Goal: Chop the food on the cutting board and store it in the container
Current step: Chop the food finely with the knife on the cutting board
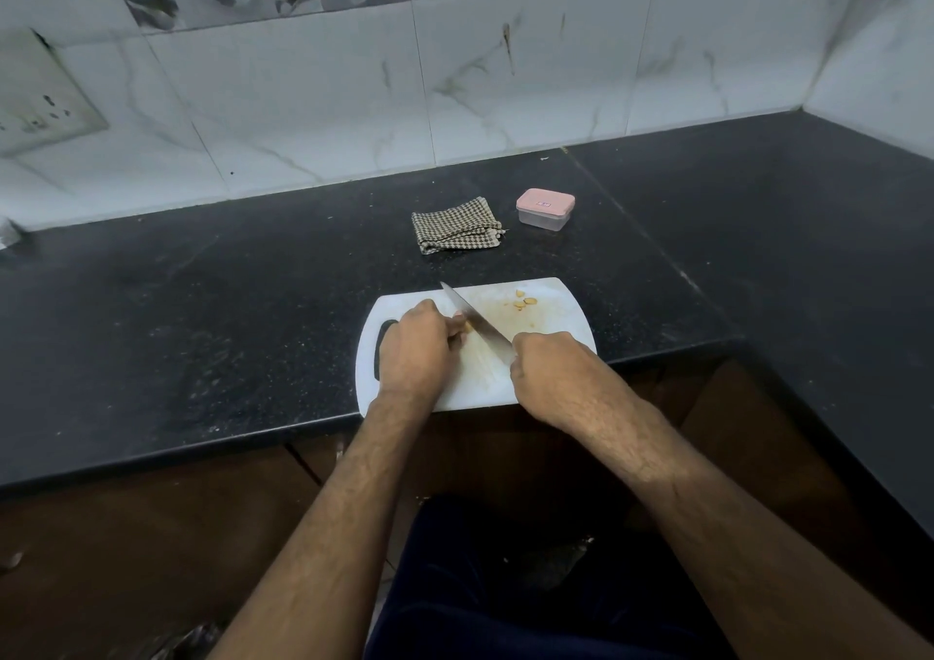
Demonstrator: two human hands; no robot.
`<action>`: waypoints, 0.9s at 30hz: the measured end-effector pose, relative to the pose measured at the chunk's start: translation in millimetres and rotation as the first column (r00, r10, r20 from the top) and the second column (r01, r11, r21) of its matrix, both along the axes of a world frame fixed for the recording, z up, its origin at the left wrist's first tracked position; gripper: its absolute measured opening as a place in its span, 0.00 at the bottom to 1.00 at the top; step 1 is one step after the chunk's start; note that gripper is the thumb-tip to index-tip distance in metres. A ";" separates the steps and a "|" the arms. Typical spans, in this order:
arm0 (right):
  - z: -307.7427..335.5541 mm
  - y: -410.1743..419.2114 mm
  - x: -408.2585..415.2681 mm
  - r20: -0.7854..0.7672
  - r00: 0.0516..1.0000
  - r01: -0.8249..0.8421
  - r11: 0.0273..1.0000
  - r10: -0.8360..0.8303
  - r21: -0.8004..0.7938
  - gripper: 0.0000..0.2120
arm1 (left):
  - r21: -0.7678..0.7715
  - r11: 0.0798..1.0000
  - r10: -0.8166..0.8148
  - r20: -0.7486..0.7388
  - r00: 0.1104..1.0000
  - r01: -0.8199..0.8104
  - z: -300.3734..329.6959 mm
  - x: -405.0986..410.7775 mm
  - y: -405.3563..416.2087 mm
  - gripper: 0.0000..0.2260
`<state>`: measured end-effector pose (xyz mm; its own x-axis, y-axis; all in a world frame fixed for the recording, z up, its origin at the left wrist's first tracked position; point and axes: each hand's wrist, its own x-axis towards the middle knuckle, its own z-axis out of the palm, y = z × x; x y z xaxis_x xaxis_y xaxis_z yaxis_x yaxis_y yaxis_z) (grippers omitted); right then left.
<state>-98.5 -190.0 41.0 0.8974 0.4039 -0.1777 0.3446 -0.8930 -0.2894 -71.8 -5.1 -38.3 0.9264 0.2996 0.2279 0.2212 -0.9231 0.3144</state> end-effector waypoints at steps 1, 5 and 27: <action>0.9 0.0 -0.2 0.001 1.000 -0.005 1.000 0.005 -0.006 0.08 | 0.001 1.000 0.001 -0.002 1.000 -0.001 0.3 -0.6 -0.1 0.15; 1.2 0.3 -0.8 0.024 1.000 -0.012 1.000 0.012 -0.011 0.09 | 0.026 0.999 -0.033 -0.008 0.999 0.033 3.8 -4.6 -1.8 0.15; -6.7 9.1 12.4 -0.055 0.998 -0.024 0.998 0.020 -0.064 0.14 | -0.111 0.993 -0.028 0.067 0.997 0.035 -4.2 3.0 5.1 0.13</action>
<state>-86.1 -180.9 34.3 0.8768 0.4094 -0.2523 0.3497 -0.9030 -0.2497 -68.8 0.0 -42.5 0.9201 0.2974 0.2547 0.1680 -0.8873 0.4295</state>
